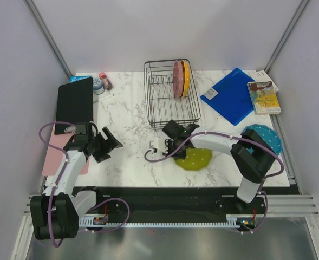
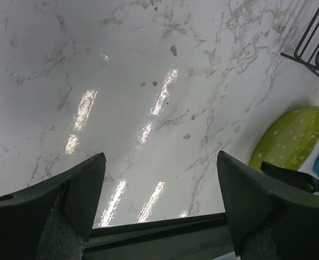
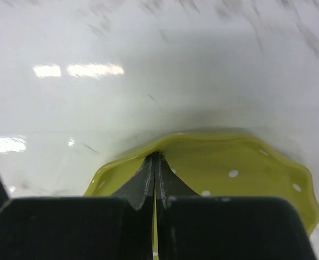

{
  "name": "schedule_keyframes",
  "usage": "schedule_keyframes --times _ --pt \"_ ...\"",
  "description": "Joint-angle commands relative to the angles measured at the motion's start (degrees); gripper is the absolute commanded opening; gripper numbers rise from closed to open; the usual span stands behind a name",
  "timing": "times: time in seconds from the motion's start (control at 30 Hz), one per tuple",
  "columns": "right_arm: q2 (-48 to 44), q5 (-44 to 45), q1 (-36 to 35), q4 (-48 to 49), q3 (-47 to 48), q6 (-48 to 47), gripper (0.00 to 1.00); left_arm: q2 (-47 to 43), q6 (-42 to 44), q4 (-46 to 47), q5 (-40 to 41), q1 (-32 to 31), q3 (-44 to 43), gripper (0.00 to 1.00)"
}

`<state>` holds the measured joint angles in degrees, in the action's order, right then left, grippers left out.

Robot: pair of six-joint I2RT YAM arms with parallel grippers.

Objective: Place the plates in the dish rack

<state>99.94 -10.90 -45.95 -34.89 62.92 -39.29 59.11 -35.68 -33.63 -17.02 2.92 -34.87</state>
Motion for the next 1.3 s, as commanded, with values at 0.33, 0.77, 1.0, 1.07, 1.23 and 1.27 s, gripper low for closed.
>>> schedule_keyframes --times 0.33,0.77,1.0,1.07,1.23,1.27 --pt "0.6 -2.8 -6.2 3.6 16.8 29.1 0.29 0.1 -5.2 1.9 -7.2 -0.7 4.0 0.84" --pt "-20.3 -24.5 27.6 9.6 -14.8 58.2 0.8 16.5 -7.9 12.0 -8.2 -20.0 -1.1 0.79" --pt "-22.2 -28.8 31.5 18.4 -24.5 65.2 0.79 25.3 -8.8 16.5 -9.6 -28.1 -5.7 0.73" --pt "-22.6 -30.2 31.5 21.6 -27.7 67.8 0.79 27.7 -10.0 18.1 -10.4 -30.2 -6.3 0.67" --pt "-21.7 -31.3 31.7 32.4 -34.2 75.7 0.79 31.1 -12.2 19.3 -11.2 -31.7 -6.1 0.56" --pt "-20.9 -31.6 31.7 33.8 -34.7 76.8 0.78 32.0 -12.4 19.4 -11.2 -31.7 -5.8 0.5"
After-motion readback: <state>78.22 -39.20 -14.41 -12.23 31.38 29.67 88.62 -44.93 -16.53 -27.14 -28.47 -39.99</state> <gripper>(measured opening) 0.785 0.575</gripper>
